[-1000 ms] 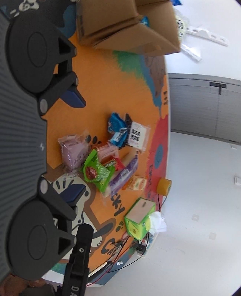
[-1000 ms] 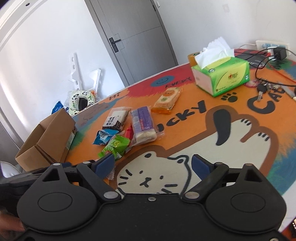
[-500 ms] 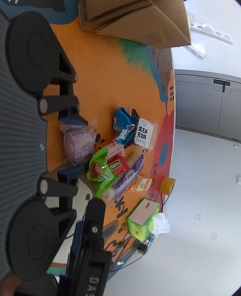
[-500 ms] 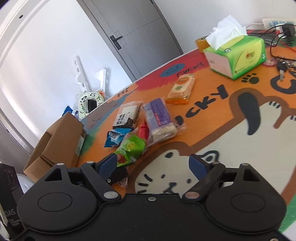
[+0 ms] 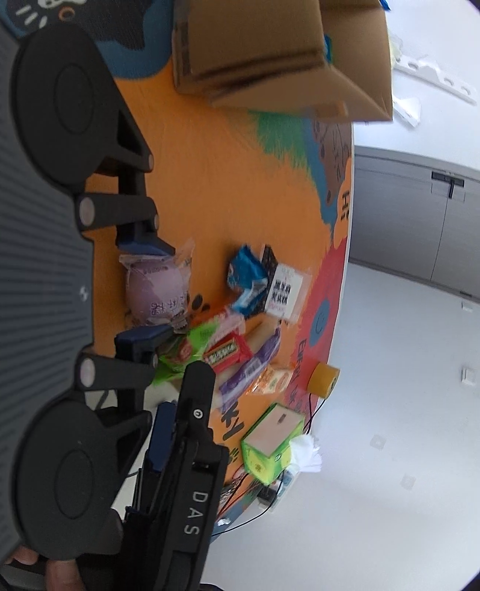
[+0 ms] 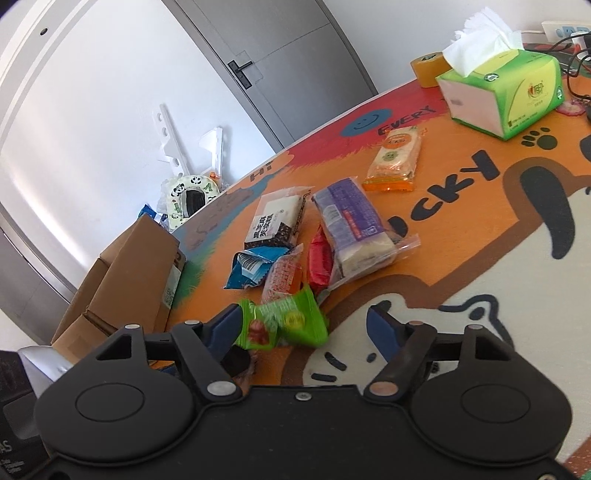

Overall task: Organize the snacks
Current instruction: 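Grasp the pink bun bag with the left tool while the right tool grasps a green candy pack, then carry both snacks over the cardboard box and open both tools to drop them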

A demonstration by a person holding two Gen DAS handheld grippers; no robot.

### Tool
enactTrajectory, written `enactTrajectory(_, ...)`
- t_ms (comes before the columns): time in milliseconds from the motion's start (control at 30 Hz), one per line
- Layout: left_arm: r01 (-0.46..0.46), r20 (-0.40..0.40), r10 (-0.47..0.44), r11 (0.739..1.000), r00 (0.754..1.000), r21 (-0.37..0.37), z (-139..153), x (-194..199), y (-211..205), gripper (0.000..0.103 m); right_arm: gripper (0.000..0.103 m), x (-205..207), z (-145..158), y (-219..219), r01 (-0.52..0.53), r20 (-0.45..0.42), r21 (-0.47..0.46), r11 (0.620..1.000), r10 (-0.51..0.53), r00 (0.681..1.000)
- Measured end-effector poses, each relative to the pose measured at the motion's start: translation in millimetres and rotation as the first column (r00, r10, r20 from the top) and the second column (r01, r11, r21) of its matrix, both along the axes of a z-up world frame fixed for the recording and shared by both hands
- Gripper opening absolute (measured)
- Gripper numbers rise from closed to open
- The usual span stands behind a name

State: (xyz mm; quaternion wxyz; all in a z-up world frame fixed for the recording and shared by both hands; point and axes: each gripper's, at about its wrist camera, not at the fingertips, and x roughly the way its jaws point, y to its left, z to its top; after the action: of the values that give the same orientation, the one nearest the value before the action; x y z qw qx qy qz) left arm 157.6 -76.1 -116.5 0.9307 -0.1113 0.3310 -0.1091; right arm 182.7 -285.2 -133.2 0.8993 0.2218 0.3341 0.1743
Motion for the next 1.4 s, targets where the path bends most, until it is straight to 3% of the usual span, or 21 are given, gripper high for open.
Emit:
enactTrajectory(233,-0.059,-0.005,0.059,0.998,0.998,-0.008,1,-4,24,0.037,0.069,-3,2,23,-0.036,0.009,-0.061,0.997,0.037,0.999)
enactTrajectory(333,-0.087,-0.010,0.087,0.996,0.996,-0.008,2,-7,34,0.037,0.062,-5,2,36,-0.052,0.021,-0.103,0.993,0.054,0.998)
enactTrajectory(433,-0.116,-0.014,0.116,0.993,0.993,-0.002,2,-9,43,0.037,0.050,-6,2,47,-0.065,0.031,-0.142,0.988,0.071,0.997)
enactTrajectory(467,-0.125,-0.016,0.125,0.992,0.992,-0.002,2,-10,46,0.037,0.035,-5,2,49,-0.068,0.029,-0.149,0.986,0.073,0.997)
enactTrajectory(500,-0.130,-0.016,0.130,0.991,0.991,-0.002,3,-10,48,0.037,0.028,-5,2,50,-0.065,0.022,-0.158,0.985,0.069,0.997)
enactTrajectory(567,-0.139,-0.013,0.139,0.990,0.990,0.000,5,-11,50,0.037,0.026,-5,2,49,-0.063,0.018,-0.150,0.987,0.067,0.998)
enactTrajectory(900,-0.152,0.032,0.152,0.988,0.988,-0.001,22,-26,59,0.037,0.025,-22,19,43,-0.061,0.074,-0.098,0.993,0.068,0.995)
enactTrajectory(1400,-0.186,0.129,0.185,0.983,0.974,-0.010,69,-41,75,0.037,0.025,-26,52,64,-0.088,0.135,-0.091,0.992,0.100,0.986)
